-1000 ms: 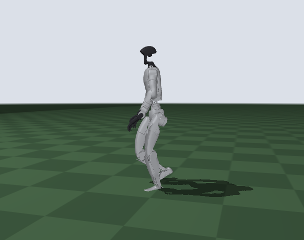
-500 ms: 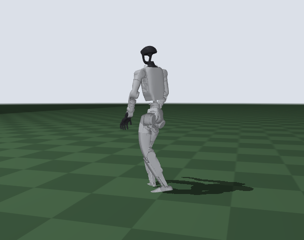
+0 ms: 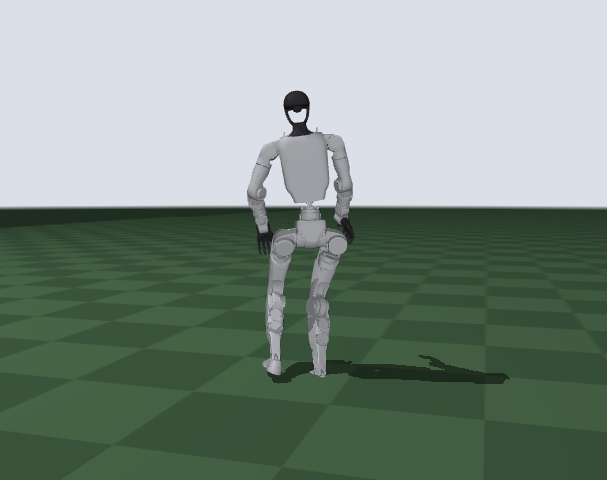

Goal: Walk

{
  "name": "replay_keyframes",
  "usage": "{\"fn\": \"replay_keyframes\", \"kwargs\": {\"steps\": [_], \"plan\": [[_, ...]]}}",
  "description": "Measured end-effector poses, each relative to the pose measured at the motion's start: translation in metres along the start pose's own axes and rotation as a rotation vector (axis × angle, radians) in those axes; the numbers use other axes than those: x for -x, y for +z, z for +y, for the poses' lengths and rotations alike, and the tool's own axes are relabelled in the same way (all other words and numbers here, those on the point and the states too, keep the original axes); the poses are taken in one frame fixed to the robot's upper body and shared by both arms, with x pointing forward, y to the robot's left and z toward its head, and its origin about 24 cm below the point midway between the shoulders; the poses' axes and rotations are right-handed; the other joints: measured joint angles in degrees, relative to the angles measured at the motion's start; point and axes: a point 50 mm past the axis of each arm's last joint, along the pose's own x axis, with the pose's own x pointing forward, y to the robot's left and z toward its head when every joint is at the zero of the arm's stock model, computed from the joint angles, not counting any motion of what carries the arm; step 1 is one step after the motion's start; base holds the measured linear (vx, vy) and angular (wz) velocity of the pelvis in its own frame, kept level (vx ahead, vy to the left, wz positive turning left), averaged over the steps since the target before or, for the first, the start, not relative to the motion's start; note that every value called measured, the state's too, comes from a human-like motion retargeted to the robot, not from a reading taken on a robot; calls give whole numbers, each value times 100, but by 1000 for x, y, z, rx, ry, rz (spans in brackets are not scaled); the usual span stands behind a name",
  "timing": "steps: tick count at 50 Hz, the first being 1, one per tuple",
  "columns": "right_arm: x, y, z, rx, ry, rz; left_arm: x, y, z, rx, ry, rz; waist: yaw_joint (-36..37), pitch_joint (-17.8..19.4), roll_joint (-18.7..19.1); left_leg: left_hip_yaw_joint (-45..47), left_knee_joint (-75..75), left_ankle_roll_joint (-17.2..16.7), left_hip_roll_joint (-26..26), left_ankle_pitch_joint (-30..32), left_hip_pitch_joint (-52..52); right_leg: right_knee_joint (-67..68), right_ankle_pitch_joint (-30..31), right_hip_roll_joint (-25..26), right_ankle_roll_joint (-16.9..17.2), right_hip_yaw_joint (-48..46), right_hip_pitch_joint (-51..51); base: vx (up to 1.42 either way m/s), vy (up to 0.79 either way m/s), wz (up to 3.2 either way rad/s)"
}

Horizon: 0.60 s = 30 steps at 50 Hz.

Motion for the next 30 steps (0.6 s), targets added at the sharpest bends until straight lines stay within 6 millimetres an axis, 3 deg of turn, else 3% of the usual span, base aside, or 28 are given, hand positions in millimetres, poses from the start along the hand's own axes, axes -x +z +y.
{"fn": "replay_keyframes", "kwargs": {"steps": [5, 10, 15, 20, 25, 30], "plan": [[4, -17, -2, 7, -10, 61, -9, -5, 22, 78, 117, 43, 59, 84, -49, -332, 3, 31, -877, 154, -729, -76, -80, -8, 38, 541, 217, 15, -1, -149], [9, -30, -1, 13, -7, 110, -14, -8, 32, 163, 185, 89, 95, 84, -113, -522, -1118, -310, -1745, 656, -1259, -169, -203, -129, 51, 920, 361, 22, -5, -131], [12, -45, -4, 49, 2, 158, -17, -13, 33, 260, 202, 142, 67, -7, -237, -752, -3057, -757, -2445, 1440, -1346, -208, -451, -347, 4, 1094, 458, 27, -6, -108], [16, -52, -1, 73, 19, 178, -13, -17, 23, 322, 181, 196, 118, -110, -354, -663, -3302, -815, -2632, 1710, -1379, 314, -823, -416, -13, 632, 491, 31, -6, -105], [16, -48, 6, 81, 48, 171, -11, -23, 14, 327, 150, 239, 80, -160, -752, -415, -3193, -618, -2820, 1799, -1110, 1018, -738, -778, 420, 370, 574, 34, -4, -87], [14, -35, 12, 73, 88, 126, -8, -22, 4, 264, 86, 225, 16, -141, -1174, -8, -3260, -345, -2863, 1514, -638, 2360, 163, -1554, 1234, -380, 249, 34, -4, -90]]}}
